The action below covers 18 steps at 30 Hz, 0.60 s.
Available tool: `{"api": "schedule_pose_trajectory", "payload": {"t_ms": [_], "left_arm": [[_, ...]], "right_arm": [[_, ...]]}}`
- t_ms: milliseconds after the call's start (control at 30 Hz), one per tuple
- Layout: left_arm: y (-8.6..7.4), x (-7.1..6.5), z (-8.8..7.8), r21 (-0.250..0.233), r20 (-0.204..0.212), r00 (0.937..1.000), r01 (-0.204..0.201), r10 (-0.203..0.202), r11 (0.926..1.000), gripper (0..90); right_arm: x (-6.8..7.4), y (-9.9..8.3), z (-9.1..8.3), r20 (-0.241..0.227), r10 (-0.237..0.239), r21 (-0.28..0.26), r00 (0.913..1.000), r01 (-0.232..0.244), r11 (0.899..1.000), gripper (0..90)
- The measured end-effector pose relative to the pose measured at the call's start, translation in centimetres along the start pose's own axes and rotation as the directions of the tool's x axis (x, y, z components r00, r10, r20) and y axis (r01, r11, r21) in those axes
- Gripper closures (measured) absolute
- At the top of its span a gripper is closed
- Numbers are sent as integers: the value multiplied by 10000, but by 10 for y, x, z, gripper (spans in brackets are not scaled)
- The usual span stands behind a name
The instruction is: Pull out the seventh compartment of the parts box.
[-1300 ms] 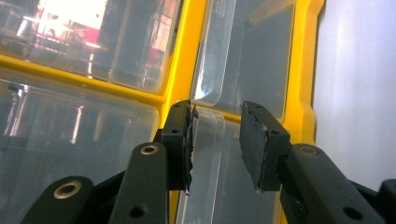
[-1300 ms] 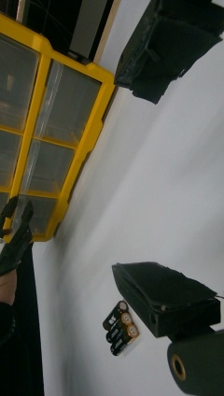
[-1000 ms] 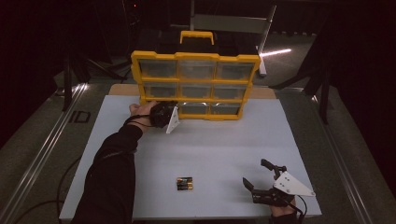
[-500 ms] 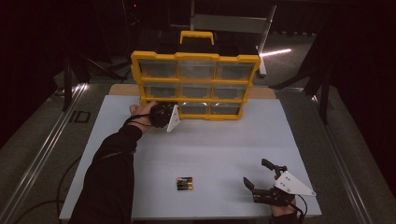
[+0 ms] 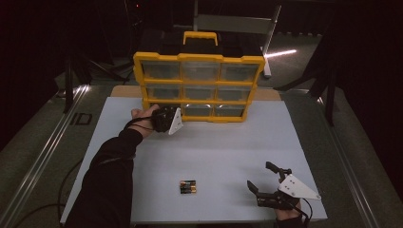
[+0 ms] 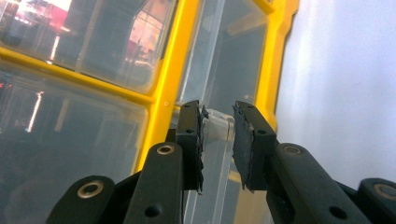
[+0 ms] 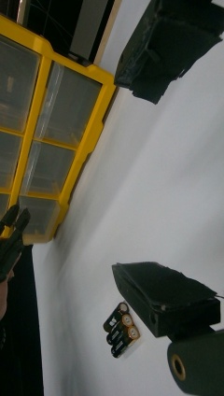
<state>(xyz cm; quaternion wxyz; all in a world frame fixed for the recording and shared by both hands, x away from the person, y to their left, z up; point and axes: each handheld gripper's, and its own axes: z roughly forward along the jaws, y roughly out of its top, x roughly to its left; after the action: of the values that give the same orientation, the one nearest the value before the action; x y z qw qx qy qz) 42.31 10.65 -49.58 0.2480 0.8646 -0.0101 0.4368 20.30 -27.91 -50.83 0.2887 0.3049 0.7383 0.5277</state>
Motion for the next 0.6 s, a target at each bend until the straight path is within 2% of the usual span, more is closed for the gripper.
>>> {"api": "schedule_pose_trajectory", "payload": {"t_ms": [600], "left_arm": [[9, -18, -20, 31, 17, 9998, 215, -215, 9998, 717]], "right_arm": [[1, 1, 0, 20, -33, 26, 10000, 33, 10000, 93]]}}
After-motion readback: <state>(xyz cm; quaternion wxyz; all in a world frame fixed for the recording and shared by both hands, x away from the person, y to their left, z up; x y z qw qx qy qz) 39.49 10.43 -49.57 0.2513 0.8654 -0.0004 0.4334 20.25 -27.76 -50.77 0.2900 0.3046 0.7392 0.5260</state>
